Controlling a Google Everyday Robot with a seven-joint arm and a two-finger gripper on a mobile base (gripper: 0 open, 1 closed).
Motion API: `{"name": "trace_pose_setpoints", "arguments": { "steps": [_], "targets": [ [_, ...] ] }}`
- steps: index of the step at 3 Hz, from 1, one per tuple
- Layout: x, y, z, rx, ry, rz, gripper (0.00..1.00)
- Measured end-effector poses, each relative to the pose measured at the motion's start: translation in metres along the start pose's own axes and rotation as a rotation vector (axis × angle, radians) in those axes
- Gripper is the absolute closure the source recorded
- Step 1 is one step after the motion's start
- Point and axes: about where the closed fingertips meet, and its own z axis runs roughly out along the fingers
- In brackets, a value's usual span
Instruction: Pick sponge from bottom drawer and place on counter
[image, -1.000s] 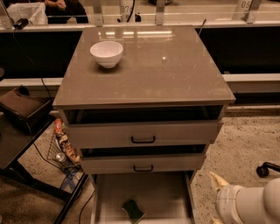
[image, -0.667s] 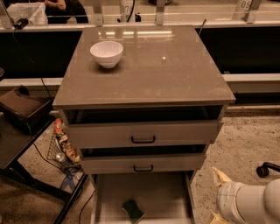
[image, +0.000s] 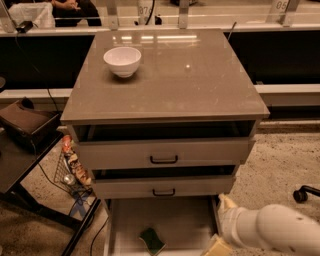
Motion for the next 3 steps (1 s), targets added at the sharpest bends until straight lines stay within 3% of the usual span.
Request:
{"name": "trace_pose_setpoints", "arguments": {
  "steps": [1, 2, 3],
  "targets": [
    [0.008, 0.006, 0.075, -0.034, -0.037, 0.07, 0.0],
    [0.014, 0.014, 0.136, -0.016, -0.101, 0.095, 0.0],
    [0.022, 0.043, 0.184, 0.006, -0.176, 0.14, 0.0]
  ]
}}
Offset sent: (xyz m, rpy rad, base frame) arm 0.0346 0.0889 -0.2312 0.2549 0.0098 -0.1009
